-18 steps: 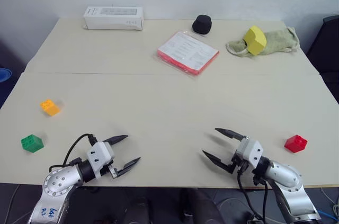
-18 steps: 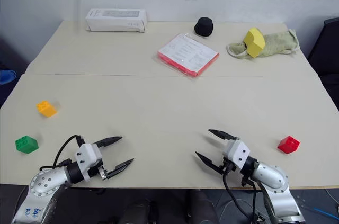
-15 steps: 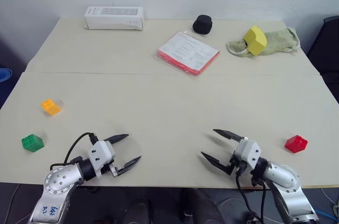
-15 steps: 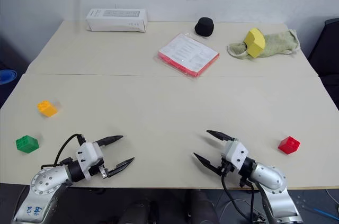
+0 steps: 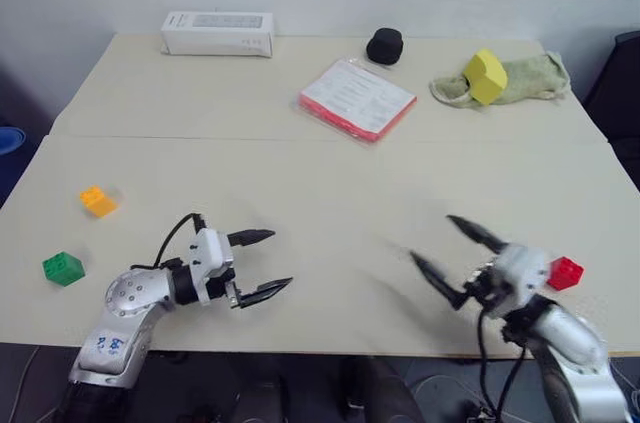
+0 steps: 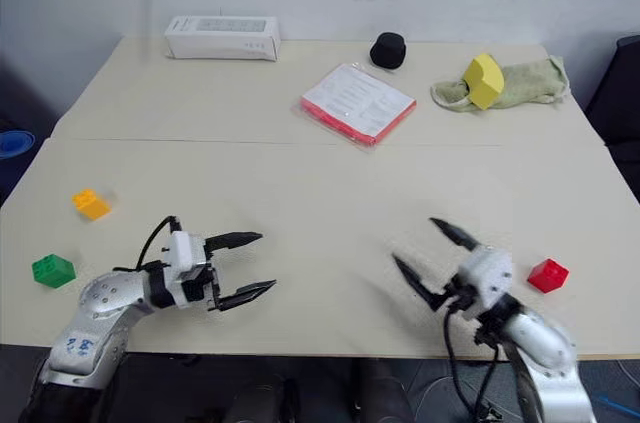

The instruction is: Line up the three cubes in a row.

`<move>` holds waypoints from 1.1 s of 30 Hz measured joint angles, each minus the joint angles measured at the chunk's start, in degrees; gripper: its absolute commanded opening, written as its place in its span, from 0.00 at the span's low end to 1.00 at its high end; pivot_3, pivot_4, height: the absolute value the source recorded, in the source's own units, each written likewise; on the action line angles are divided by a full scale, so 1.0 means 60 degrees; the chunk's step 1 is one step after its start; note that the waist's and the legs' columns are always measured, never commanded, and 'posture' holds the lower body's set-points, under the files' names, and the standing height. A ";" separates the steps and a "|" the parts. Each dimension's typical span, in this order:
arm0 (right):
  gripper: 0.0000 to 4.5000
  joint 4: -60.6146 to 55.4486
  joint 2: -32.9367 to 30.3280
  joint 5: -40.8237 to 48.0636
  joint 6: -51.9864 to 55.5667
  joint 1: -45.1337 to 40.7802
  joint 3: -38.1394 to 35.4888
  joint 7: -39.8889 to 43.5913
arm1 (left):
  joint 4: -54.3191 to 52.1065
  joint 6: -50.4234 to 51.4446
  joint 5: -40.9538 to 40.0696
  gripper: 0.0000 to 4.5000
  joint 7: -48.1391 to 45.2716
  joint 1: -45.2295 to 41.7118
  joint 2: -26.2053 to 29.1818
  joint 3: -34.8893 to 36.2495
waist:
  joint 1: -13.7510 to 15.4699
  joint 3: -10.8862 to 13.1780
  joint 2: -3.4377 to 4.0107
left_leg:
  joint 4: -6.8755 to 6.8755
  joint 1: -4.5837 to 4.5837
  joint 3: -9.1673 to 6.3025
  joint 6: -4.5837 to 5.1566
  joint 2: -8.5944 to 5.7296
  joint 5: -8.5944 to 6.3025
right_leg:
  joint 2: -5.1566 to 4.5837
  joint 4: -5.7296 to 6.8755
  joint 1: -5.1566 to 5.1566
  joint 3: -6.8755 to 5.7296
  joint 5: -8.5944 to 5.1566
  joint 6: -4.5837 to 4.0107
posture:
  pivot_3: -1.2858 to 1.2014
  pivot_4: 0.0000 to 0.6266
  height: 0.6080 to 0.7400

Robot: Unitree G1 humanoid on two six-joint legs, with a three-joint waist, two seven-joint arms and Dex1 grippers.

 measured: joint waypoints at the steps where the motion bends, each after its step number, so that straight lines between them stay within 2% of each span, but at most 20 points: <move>1: 1.00 -0.0357 0.0151 0.0160 0.0158 0.0566 -0.0560 -0.0260 | -0.0018 0.0113 -0.0007 0.99 -0.0009 -0.0112 -0.0082 -0.0164 | 0.0025 0.0001 0.0002 | 0.0000 -0.0002 0.0002 0.0002 -0.0002 0.0000 | -0.0001 0.0001 -0.0003 0.0001 0.0000 0.0001 | 0.52 0.24 1.00; 5: 1.00 -0.1169 0.0841 0.0678 0.0354 0.2203 -0.2454 -0.1071 | 0.0011 0.0267 0.0001 0.99 -0.0113 -0.0547 -0.0393 -0.0607 | 0.0055 -0.0001 -0.0002 | 0.0007 0.0007 -0.0001 0.0038 -0.0008 -0.0009 | -0.0001 0.0003 0.0014 0.0009 0.0003 0.0008 | 0.52 0.24 1.00; 8: 1.00 -0.1297 0.2114 0.0926 0.0188 0.3481 -0.3418 -0.1617 | 0.0166 0.0406 -0.0010 0.99 -0.0351 -0.1096 -0.0532 -0.0917 | 0.0049 -0.0004 -0.0003 | -0.0010 0.0006 -0.0003 0.0031 -0.0004 -0.0008 | 0.0008 0.0002 0.0018 0.0012 -0.0004 0.0000 | 0.52 0.24 1.00; 11: 1.00 -0.0877 0.3232 0.0931 0.0025 0.4363 -0.3537 -0.1783 | 0.0329 0.0438 -0.0011 0.99 -0.0606 -0.1394 -0.0548 -0.1003 | -0.0023 -0.0005 0.0005 | -0.0028 0.0001 0.0011 0.0018 0.0007 -0.0012 | 0.0015 0.0005 0.0017 0.0020 -0.0018 -0.0013 | 0.52 0.24 1.00; 15: 1.00 -0.0680 0.3840 0.0782 0.0034 0.4456 -0.3150 -0.2034 | 0.0470 0.0432 -0.0008 0.99 -0.0729 -0.1519 -0.0559 -0.1082 | -0.0253 -0.0005 0.0006 | -0.0024 0.0004 0.0016 0.0019 0.0009 -0.0011 | 0.0014 0.0019 0.0018 0.0032 -0.0021 -0.0017 | 0.52 0.24 1.00; 18: 1.00 -0.0739 0.3792 0.0671 0.0381 0.3873 -0.2934 -0.2502 | 0.0479 0.0414 0.0006 0.99 -0.0777 -0.1521 -0.0557 -0.1079 | -0.0239 -0.0005 0.0006 | -0.0020 0.0005 0.0014 0.0015 0.0007 -0.0009 | 0.0013 0.0022 0.0009 0.0032 -0.0022 -0.0019 | 0.52 0.24 1.00; 27: 1.00 -0.1126 0.2009 0.1241 0.3851 0.0015 -0.2862 -0.5284 | 0.0313 0.0446 0.0075 0.99 -0.0630 -0.1393 -0.0546 -0.1086 | -0.0171 -0.0009 0.0013 | -0.0008 0.0000 -0.0007 -0.0029 -0.0008 0.0028 | 0.0014 0.0036 -0.0016 0.0033 -0.0022 -0.0015 | 0.52 0.24 1.00; 33: 1.00 -0.0076 0.1839 0.0653 0.5190 -0.1532 -0.2787 -0.6608 | -0.0129 0.0468 0.0120 0.99 -0.0463 -0.0967 -0.0429 -0.1065 | -0.0193 -0.0009 0.0013 | -0.0009 -0.0002 -0.0007 -0.0023 -0.0009 0.0031 | 0.0014 0.0035 -0.0016 0.0033 -0.0021 -0.0010 | 0.52 0.24 1.00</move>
